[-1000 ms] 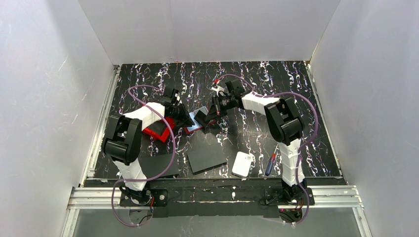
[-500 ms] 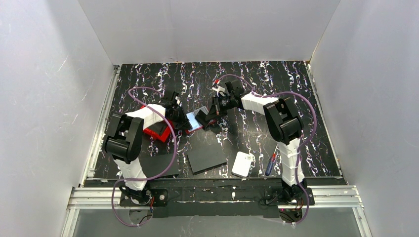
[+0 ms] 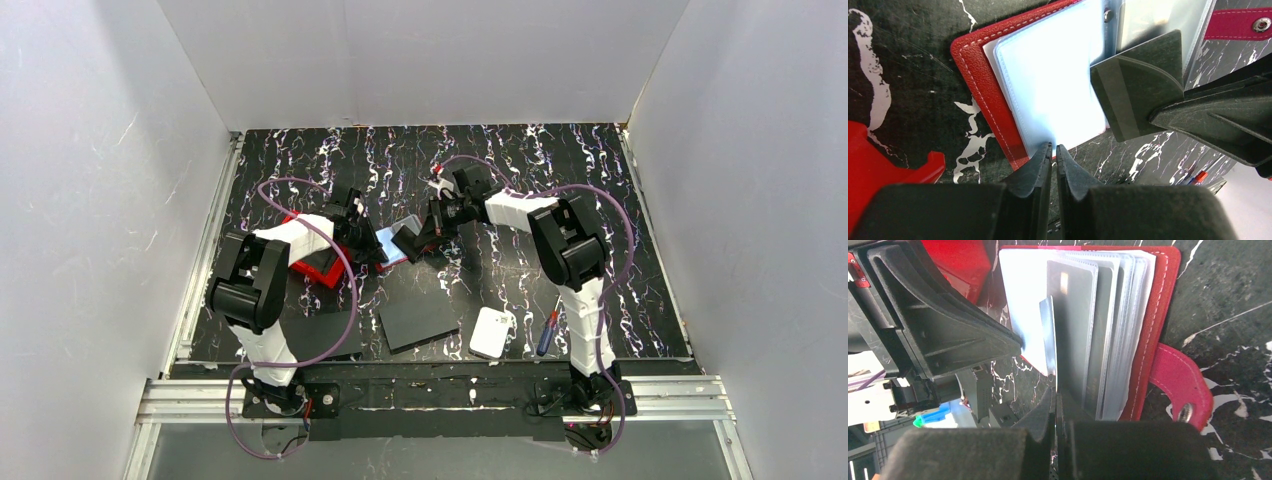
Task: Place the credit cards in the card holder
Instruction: Insert the credit card into the card slot.
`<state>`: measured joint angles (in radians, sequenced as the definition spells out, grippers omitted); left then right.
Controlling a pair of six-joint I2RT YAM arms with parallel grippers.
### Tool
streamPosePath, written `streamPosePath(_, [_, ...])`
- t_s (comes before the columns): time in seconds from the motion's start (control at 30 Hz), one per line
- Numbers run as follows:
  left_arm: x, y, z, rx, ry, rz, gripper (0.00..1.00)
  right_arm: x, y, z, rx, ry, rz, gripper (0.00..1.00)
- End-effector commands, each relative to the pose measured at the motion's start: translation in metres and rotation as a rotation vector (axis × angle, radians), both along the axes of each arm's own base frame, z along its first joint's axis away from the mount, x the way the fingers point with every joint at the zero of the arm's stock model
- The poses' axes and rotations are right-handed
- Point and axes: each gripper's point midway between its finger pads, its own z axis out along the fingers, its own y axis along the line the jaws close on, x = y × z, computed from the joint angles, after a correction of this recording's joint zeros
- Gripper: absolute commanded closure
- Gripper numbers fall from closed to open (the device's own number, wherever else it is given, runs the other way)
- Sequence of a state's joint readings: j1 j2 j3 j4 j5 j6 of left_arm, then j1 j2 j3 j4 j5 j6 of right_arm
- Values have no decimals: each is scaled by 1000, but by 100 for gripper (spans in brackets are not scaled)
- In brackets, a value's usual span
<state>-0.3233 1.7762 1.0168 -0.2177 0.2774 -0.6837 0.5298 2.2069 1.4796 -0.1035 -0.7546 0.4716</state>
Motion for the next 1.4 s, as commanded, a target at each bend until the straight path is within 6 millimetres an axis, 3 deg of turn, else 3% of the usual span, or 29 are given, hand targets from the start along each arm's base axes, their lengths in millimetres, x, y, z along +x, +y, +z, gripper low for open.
streamPosePath(0.0, [-24, 23, -12, 122, 67, -3, 93, 13, -3, 14, -54, -97, -41, 99])
streamPosePath(0.43, [-31, 28, -14, 136, 77, -5, 94, 16, -10, 22, -101, -128, -65, 99])
streamPosePath(0.83, [-31, 27, -13, 132, 74, -8, 94, 2, 11, 10, -33, -65, 9, 99])
streamPosePath(1.37, [-31, 27, -15, 131, 75, -11, 94, 21, 34, 12, 56, -84, -50, 99])
